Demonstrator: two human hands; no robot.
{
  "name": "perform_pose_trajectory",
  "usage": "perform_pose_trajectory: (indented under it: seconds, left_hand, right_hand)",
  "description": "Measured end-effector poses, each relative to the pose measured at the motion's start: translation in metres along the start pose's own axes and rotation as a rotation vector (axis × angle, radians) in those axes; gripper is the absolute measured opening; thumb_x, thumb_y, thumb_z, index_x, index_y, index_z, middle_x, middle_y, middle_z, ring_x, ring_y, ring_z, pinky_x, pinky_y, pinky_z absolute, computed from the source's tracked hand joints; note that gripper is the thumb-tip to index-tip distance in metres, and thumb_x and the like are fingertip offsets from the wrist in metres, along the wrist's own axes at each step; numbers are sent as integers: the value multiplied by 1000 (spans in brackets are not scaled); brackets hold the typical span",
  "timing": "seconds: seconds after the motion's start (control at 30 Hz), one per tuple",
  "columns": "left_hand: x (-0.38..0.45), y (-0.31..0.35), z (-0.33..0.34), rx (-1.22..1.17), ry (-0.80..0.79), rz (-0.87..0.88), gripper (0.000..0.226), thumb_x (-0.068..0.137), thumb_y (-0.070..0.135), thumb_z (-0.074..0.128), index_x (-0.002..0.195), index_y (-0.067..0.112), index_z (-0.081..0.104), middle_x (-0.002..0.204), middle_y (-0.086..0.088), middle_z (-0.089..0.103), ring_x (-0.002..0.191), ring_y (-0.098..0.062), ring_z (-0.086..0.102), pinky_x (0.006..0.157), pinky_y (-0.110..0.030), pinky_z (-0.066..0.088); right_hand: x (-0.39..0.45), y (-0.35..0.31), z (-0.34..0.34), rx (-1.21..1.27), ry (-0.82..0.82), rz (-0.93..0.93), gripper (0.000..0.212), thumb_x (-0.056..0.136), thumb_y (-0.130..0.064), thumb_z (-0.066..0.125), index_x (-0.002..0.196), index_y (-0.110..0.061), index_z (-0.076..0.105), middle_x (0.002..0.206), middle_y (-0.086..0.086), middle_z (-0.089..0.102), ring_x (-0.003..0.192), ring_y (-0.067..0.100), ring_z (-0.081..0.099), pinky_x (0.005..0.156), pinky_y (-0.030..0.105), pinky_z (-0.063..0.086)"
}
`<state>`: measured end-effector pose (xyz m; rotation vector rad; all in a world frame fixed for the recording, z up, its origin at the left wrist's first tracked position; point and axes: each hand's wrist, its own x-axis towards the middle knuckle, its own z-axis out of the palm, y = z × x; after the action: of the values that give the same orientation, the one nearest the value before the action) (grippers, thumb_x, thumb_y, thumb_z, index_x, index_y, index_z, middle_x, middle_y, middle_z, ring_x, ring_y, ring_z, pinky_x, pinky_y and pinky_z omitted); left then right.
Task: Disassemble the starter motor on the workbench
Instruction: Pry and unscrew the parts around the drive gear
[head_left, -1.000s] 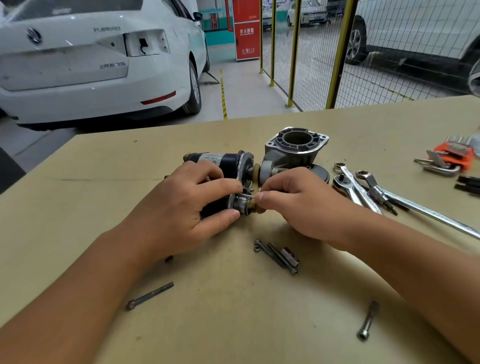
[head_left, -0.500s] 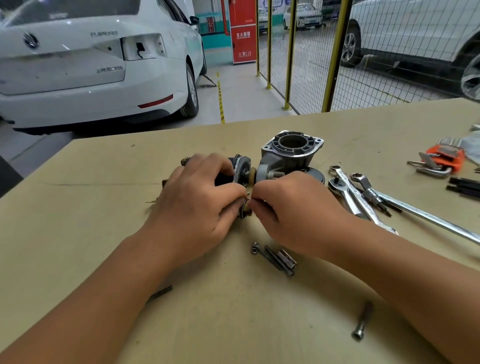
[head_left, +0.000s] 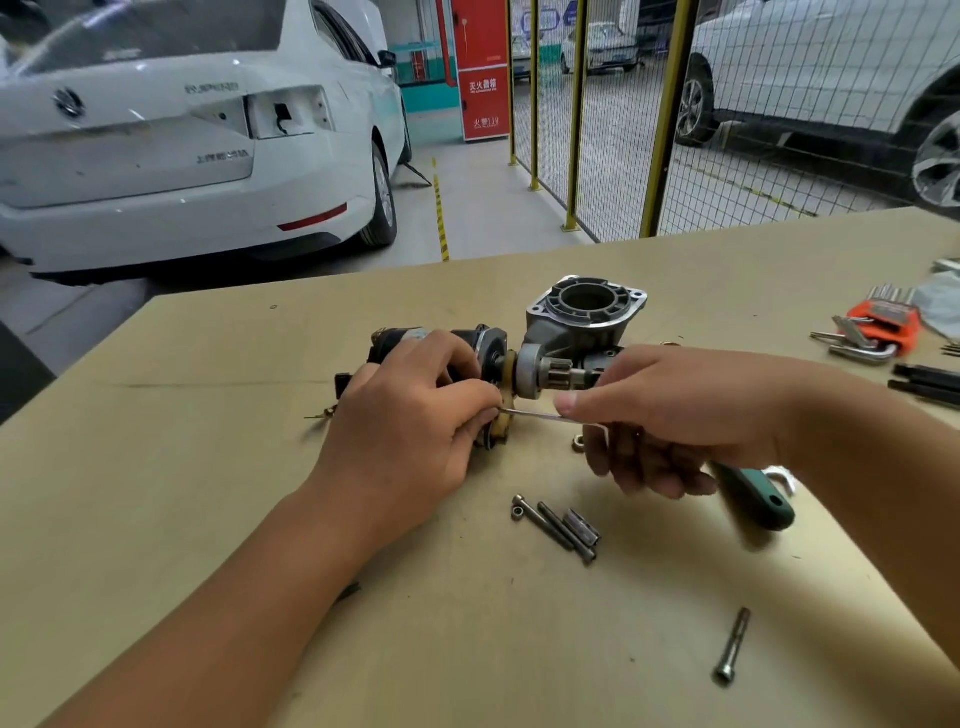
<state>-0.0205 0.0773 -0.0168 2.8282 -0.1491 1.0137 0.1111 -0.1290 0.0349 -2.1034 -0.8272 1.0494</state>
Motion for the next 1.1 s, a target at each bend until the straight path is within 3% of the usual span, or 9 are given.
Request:
perform_pose_trajectory:
  seconds: [0.1, 0.27, 0.47, 0.6, 0.73, 0.8, 0.93, 1.03, 1.1]
  left_hand:
    - [-1, -1, 0, 1, 2, -2, 13, 91, 21, 70, 96, 17, 81, 103, -3, 65, 89, -27, 60, 66, -49, 52]
    - [0, -2, 0, 7, -31, 10, 8, 94, 16, 72, 99, 15, 78, 107, -5, 62, 92, -27, 58, 71, -51, 51]
    - [1, -2, -4, 48, -34, 40, 15, 95, 22, 66, 101, 16, 79, 106, -4, 62, 91, -27, 58, 68, -46, 49]
    - [3, 3, -1, 81, -25, -5, 5, 92, 15, 74, 95, 12, 76, 104, -6, 62, 94, -31, 60, 67, -48, 51]
    - [4, 5, 1, 111, -26, -19, 5, 89, 13, 74, 93, 10, 74, 104, -7, 61, 94, -33, 60, 66, -46, 49]
    - [2, 5, 1, 112, -20, -25, 5, 88, 11, 76, 93, 11, 74, 104, -7, 61, 93, -32, 59, 66, -47, 50]
    - [1, 4, 0, 96, -34, -34, 6, 88, 11, 76, 94, 12, 74, 105, -6, 60, 94, -30, 59, 68, -49, 51]
    - [2, 3, 0, 86, -38, -47, 7, 88, 12, 77, 95, 12, 75, 106, -6, 61, 95, -30, 59, 69, -50, 52]
    - [1, 3, -1, 89, -35, -41, 6, 89, 12, 77, 95, 12, 77, 106, -6, 62, 95, -31, 59, 68, -50, 52]
  right_hand:
    - [0, 2, -1, 38, 11, -13, 50, 92, -54, 65, 72, -9, 67, 63, 11, 62, 42, 17, 48, 37, 21, 36]
    - [7, 3, 9, -118, 209, -180, 33, 84, -32, 82, 76, -10, 59, 56, 6, 64, 40, 20, 47, 38, 25, 40]
    - [6, -1, 8, -420, 473, -286, 30, 74, -38, 88, 71, -25, 62, 62, -3, 63, 38, 8, 59, 36, 20, 42]
    - [7, 2, 5, -117, 393, -292, 26, 78, -33, 87, 78, -13, 70, 61, 10, 69, 41, 17, 61, 40, 28, 49]
    - [9, 4, -1, 288, 190, -135, 50, 88, -52, 70, 94, -2, 71, 71, 20, 70, 42, 20, 54, 39, 25, 45]
    - [8, 6, -6, 385, 71, -69, 50, 95, -49, 63, 101, 0, 69, 75, 23, 70, 40, 18, 53, 37, 23, 44]
    - [7, 11, -8, 369, -86, -151, 28, 84, -27, 76, 102, -6, 73, 77, 22, 68, 45, 14, 55, 41, 23, 48]
    - [11, 16, -4, 306, 3, -188, 10, 85, -10, 79, 95, -13, 77, 75, 20, 69, 47, 17, 58, 44, 25, 51]
    - [14, 15, 2, 215, 99, -217, 5, 88, -9, 78, 92, -11, 77, 73, 19, 70, 49, 21, 63, 46, 28, 53]
